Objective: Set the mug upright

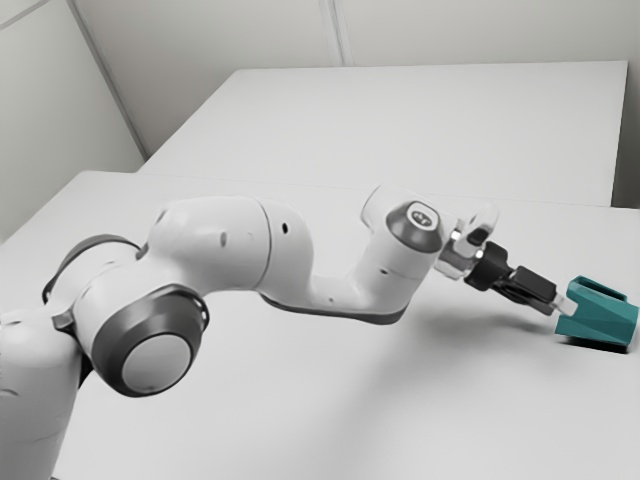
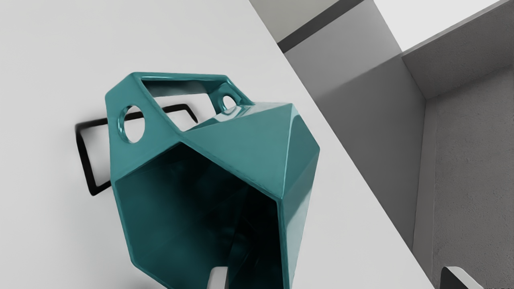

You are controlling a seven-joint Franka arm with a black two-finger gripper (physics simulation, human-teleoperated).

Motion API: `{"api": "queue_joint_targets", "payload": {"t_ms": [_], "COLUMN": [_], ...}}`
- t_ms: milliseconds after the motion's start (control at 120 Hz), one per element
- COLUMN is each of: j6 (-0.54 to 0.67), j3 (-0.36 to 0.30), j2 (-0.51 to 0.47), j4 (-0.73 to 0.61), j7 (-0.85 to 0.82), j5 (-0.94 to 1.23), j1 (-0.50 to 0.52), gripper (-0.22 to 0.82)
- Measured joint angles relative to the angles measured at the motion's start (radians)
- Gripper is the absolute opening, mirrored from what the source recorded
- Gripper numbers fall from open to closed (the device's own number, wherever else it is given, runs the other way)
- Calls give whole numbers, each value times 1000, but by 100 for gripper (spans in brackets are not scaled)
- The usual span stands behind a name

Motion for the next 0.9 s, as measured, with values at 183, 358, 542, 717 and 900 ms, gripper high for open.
{"api": "queue_joint_targets", "payload": {"t_ms": [183, 358, 542, 717, 900], "j6": [7, 13, 22, 25, 27], "j3": [0, 1, 2, 4, 7], "j2": [36, 72, 98, 102, 102], "j4": [46, 87, 116, 125, 124], "j7": [5, 8, 11, 12, 14], "j5": [-3, -6, -13, -14, -14], "j1": [-20, -31, -44, -47, -47], "gripper": [57, 57, 57, 43, 24]}}
